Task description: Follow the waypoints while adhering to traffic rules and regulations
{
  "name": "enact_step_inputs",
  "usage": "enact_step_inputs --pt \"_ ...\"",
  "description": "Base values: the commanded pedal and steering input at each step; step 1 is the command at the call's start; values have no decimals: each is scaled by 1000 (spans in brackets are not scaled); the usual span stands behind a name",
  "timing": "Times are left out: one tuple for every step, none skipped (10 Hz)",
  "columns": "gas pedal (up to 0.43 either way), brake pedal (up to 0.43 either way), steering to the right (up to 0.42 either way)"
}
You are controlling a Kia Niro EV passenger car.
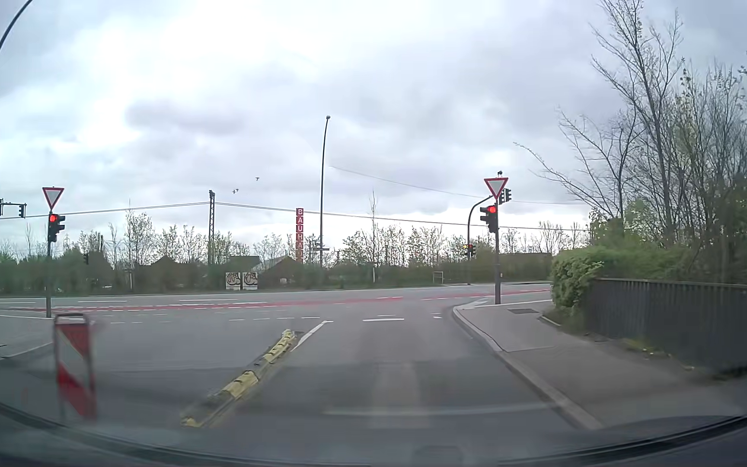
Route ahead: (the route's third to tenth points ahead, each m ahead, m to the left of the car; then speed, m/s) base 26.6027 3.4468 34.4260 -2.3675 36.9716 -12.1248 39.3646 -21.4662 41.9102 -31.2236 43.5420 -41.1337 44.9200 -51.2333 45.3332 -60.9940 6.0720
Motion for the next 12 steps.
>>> enact_step_inputs --pt "0 244 -16" --pt "0 250 -13" --pt "0 250 -12" --pt "0 256 -11" --pt "0 256 -10" --pt "0 256 -9" --pt "0 262 -9" --pt "0 268 -8" --pt "0 274 -7" --pt "0 274 -6" --pt "0 274 -6" --pt "0 274 -6"
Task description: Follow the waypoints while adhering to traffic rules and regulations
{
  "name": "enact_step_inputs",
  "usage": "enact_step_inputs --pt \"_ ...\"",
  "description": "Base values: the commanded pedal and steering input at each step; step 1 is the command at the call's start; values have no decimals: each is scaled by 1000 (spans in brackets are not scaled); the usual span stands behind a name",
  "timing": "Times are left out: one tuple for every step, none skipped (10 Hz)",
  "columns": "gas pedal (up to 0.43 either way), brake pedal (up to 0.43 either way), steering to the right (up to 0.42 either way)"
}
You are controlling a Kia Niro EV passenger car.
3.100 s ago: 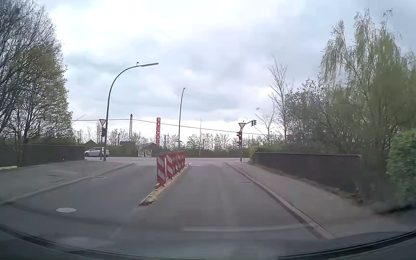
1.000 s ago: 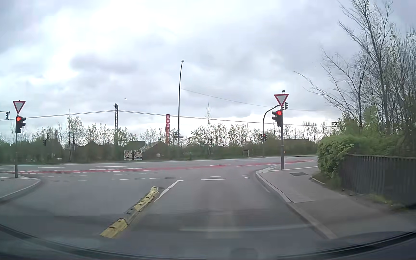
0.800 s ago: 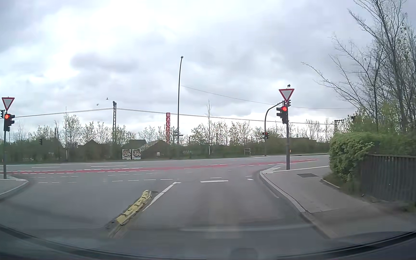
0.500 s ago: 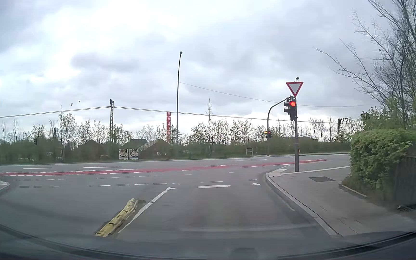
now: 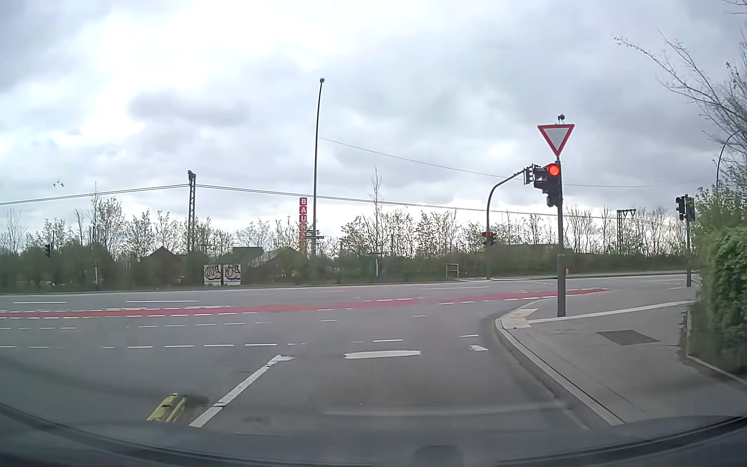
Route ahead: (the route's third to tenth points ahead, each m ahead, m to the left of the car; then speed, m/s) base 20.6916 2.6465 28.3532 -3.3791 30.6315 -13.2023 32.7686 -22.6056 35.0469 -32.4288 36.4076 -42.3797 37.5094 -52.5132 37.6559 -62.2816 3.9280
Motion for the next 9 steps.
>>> enact_step_inputs --pt "0 268 -5" --pt "0 268 -5" --pt "0 268 -1" --pt "0 268 3" --pt "0 274 4" --pt "0 274 4" --pt "0 274 3" --pt "0 280 3" --pt "0 280 3"
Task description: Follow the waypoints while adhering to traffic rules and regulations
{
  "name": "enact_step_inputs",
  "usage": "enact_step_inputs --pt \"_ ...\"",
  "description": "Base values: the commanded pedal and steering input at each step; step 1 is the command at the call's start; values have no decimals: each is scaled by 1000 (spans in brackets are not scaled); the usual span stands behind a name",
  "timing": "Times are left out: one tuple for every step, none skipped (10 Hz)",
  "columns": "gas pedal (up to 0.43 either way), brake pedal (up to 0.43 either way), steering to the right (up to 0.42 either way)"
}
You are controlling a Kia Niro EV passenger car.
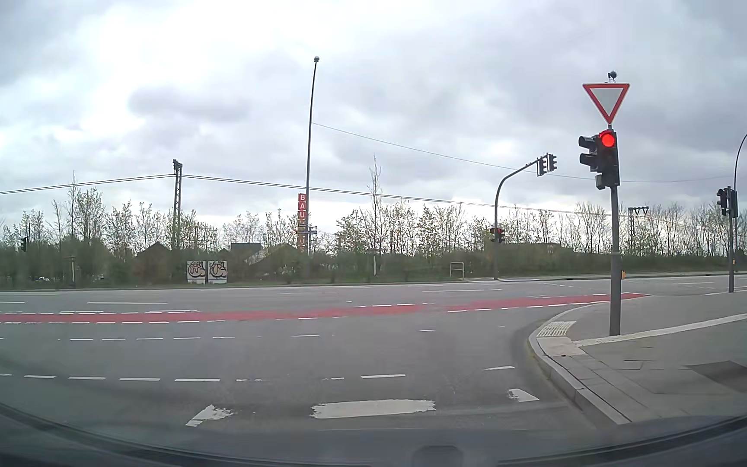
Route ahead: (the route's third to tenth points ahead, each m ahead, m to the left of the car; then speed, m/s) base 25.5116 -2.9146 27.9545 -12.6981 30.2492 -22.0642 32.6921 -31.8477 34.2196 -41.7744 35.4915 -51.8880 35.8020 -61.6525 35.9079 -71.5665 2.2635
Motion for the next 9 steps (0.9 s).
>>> enact_step_inputs --pt "0 280 3" --pt "0 280 3" --pt "0 280 3" --pt "0 280 3" --pt "0 280 3" --pt "0 280 3" --pt "0 256 3" --pt "0 250 3" --pt "0 250 4"
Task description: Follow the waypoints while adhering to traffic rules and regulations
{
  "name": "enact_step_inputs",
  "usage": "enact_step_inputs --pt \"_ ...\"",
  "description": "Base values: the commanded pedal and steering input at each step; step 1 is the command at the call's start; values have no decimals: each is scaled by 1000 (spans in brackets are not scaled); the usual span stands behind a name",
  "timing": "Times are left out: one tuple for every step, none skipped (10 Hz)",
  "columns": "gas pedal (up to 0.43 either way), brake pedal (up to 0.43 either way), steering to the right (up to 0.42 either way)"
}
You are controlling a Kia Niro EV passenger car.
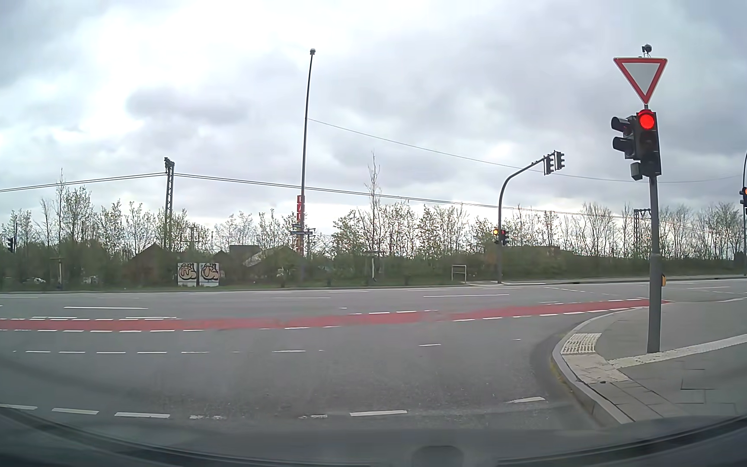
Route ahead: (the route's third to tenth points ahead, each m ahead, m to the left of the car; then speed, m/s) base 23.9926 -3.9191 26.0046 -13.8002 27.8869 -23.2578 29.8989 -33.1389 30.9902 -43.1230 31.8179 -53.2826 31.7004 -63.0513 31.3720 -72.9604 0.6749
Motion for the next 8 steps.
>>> enact_step_inputs --pt "0 250 4" --pt "0 244 6" --pt "0 238 6" --pt "0 220 6" --pt "0 213 6" --pt "0 201 6" --pt "0 195 6" --pt "0 189 6"
